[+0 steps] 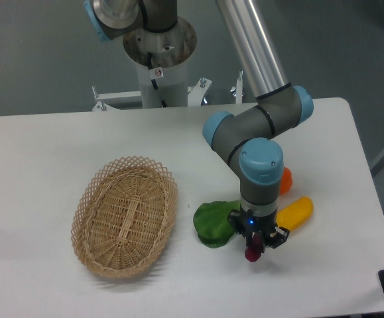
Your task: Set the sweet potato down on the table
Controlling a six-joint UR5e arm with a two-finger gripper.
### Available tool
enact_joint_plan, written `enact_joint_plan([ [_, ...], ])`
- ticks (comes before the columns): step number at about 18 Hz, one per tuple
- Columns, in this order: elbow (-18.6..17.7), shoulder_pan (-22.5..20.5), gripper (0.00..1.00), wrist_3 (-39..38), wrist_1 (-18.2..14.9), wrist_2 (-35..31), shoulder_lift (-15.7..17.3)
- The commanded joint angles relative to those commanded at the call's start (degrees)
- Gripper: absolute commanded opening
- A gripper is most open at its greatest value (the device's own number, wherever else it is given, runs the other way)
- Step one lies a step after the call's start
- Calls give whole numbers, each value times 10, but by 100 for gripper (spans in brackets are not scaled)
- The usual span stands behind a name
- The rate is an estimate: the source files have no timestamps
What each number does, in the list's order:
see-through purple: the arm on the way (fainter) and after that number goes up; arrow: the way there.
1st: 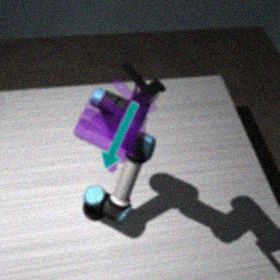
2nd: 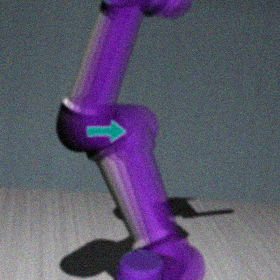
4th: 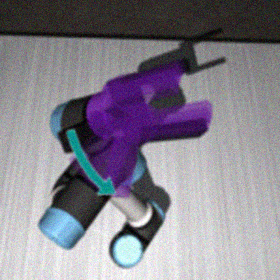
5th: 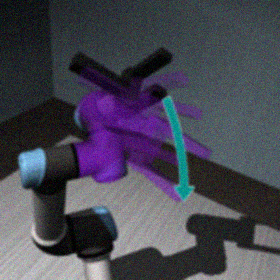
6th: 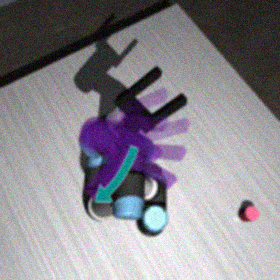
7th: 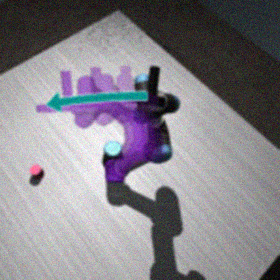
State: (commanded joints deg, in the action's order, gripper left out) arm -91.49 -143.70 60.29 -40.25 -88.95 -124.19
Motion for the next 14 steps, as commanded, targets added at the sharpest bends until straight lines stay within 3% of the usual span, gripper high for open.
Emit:
enact_joint_plan([
  [1, 0, 0, 38, -1, 0, 0, 0],
  [3, 3, 0, 90, -2, 0, -2, 3],
  [4, 4, 0, 98, -1, 0, -4, 4],
  [9, 9, 0, 100, -8, -4, -5, 17],
  [14, 52, 0, 100, -44, -7, -7, 28],
])
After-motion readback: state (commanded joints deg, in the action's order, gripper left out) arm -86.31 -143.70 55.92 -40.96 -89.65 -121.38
